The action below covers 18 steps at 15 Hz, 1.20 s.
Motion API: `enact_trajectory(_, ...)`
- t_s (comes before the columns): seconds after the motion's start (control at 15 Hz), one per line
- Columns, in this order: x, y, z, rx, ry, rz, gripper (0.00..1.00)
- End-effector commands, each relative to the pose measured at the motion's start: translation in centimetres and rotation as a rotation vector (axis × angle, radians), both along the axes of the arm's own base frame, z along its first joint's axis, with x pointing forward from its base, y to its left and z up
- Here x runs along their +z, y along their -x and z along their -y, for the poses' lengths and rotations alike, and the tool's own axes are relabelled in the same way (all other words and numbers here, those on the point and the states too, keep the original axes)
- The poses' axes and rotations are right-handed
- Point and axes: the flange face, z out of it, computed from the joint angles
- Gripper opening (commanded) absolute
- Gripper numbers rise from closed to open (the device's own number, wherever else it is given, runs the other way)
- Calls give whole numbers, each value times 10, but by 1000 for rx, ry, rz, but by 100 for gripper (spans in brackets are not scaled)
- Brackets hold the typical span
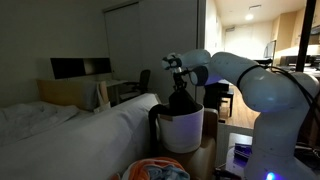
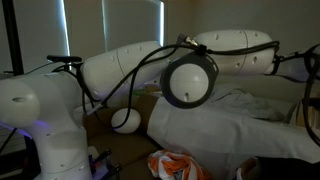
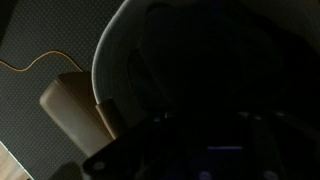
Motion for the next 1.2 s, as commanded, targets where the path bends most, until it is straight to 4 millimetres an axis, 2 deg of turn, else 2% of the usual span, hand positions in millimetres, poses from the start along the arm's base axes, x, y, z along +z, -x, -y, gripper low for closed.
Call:
enact_trajectory(0.0,-19,-11,4,-61,94,33,9)
enact_trajectory(0.4,-41,-49,-15,-71,181,124,8)
enact_trajectory(0.47,-40,-42,-11,-64,144,111,8)
enact_trajectory(0.53,-42,-45,-15,-58,143,110,18)
enact_trajectory(1.0,-44,-44,-14,-61,142,108,18)
enact_trajectory(1.07,-44,-44,-14,-61,142,108,7)
enact_trajectory(1.13,-44,-44,-14,-56,146,103,8)
